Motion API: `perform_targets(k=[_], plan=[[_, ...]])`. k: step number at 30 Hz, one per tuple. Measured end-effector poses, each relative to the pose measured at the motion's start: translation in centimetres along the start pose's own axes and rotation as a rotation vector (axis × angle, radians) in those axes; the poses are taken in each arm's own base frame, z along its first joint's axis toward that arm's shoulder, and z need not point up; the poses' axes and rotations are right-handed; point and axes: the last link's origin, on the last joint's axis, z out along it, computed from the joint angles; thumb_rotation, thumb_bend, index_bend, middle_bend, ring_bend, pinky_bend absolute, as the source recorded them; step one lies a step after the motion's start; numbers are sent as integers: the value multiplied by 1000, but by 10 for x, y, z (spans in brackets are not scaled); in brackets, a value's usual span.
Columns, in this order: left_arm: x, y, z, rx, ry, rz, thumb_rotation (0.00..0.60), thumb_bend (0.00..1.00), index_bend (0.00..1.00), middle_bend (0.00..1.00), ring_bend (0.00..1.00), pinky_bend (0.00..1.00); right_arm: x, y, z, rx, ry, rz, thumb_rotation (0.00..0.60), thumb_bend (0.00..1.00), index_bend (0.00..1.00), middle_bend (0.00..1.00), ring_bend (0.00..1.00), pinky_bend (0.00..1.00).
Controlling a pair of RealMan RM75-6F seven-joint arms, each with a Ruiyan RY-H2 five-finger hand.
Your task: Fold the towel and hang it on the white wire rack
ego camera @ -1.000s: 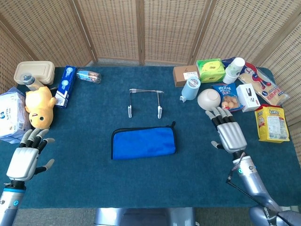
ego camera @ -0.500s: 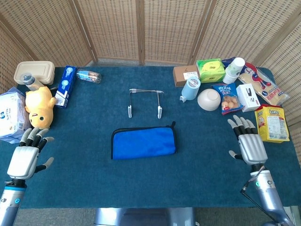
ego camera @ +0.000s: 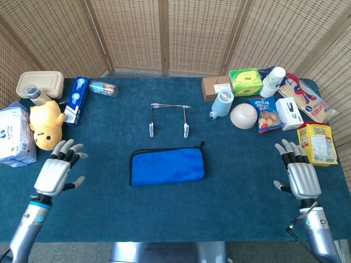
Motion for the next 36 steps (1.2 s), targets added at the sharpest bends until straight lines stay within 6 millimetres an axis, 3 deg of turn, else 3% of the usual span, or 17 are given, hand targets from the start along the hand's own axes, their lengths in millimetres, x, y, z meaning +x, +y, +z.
perform_targets(k=[8,18,36], plan=[[-10,32,23,-108,-70,-15,600,331,301,170,25,0,0,2,-5,-6,0,12,600,125,0,15,0,0],[-32,51,48,-127,-179,-26,600,331,297,151,2,0,-1,6,-10,-13,2,30,600,125,0,15,0,0],[-52,52,100,-154,-149,128,600,331,321,158,0,0,0,12,-20,-45,7,40,600,125,0,15,0,0]])
